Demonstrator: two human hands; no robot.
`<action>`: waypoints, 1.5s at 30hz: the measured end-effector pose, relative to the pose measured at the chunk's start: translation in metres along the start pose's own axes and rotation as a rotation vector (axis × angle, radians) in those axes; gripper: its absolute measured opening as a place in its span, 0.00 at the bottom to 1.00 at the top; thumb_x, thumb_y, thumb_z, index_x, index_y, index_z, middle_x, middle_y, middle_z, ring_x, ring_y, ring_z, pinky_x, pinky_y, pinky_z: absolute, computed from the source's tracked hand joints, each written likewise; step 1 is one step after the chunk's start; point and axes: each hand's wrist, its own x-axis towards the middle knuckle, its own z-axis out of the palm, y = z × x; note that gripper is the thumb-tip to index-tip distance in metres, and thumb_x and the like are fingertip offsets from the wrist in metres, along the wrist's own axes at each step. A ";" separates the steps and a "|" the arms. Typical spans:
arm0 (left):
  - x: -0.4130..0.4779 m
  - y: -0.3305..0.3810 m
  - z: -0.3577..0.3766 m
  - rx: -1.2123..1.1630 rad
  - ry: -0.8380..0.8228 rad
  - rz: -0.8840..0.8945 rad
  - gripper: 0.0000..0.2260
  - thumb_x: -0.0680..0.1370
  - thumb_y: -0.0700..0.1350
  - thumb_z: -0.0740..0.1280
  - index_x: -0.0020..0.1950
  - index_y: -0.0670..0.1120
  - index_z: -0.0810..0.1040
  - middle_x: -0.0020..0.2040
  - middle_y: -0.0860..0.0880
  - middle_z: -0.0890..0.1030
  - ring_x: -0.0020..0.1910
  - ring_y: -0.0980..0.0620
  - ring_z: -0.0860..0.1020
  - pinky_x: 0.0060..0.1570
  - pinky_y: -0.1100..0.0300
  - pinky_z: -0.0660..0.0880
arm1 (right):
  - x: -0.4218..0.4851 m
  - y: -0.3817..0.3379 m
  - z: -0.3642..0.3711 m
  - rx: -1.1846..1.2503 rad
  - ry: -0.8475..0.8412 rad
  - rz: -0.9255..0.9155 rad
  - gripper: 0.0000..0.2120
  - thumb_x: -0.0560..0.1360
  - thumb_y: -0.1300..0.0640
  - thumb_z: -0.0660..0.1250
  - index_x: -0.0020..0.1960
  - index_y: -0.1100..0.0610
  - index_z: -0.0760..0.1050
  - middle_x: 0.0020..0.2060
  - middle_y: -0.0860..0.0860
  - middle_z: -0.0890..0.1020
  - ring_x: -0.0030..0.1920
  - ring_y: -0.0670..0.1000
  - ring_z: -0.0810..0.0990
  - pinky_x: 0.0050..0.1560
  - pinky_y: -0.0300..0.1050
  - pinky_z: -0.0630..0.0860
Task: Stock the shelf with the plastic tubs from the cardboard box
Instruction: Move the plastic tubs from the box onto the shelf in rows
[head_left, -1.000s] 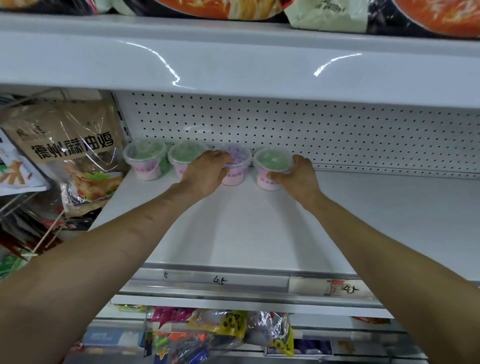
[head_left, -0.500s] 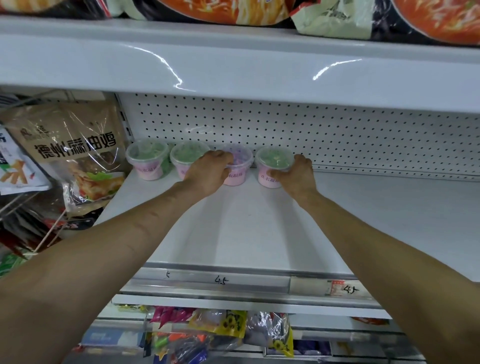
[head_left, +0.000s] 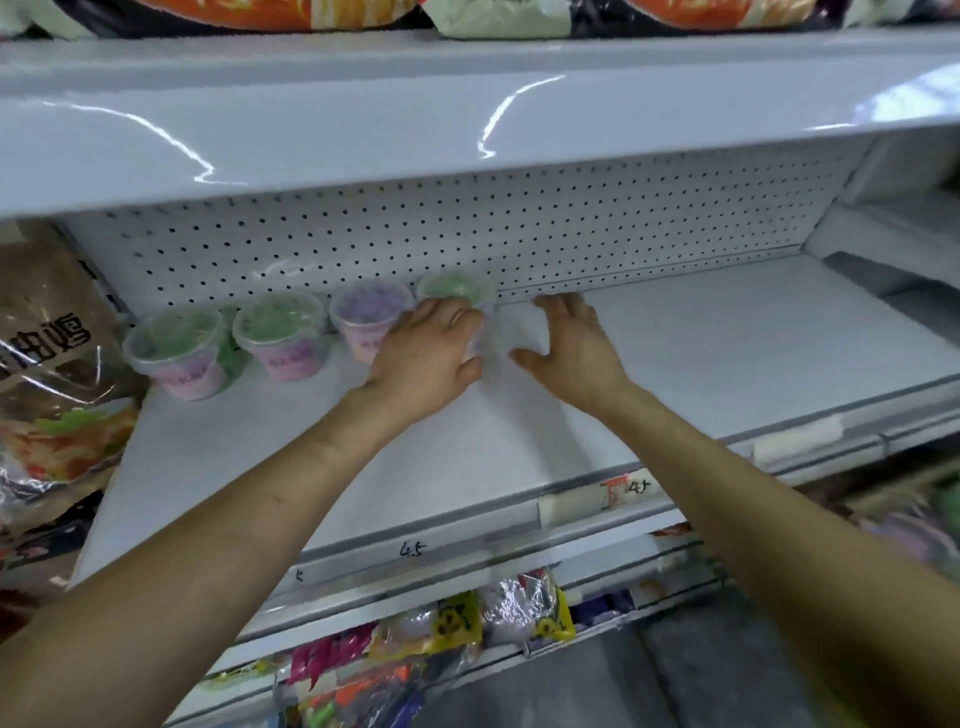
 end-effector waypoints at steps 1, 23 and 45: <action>0.006 0.012 0.002 -0.001 -0.014 0.027 0.26 0.75 0.53 0.71 0.71 0.45 0.74 0.71 0.45 0.75 0.69 0.41 0.72 0.59 0.43 0.76 | -0.011 0.005 -0.006 -0.074 0.027 -0.010 0.37 0.74 0.44 0.76 0.76 0.60 0.69 0.71 0.60 0.72 0.68 0.64 0.73 0.64 0.62 0.75; 0.063 0.383 0.066 -0.243 -0.079 0.547 0.34 0.75 0.56 0.72 0.77 0.47 0.65 0.73 0.44 0.68 0.66 0.38 0.73 0.60 0.42 0.75 | -0.294 0.236 -0.156 -0.392 0.328 0.594 0.32 0.73 0.40 0.68 0.72 0.55 0.73 0.67 0.57 0.76 0.64 0.62 0.75 0.58 0.58 0.74; 0.121 0.558 0.207 -0.350 -0.524 0.767 0.34 0.76 0.57 0.73 0.77 0.49 0.64 0.76 0.46 0.63 0.70 0.40 0.71 0.63 0.45 0.76 | -0.441 0.382 -0.187 -0.029 0.291 1.332 0.36 0.75 0.44 0.74 0.78 0.54 0.67 0.72 0.58 0.72 0.71 0.64 0.72 0.69 0.58 0.70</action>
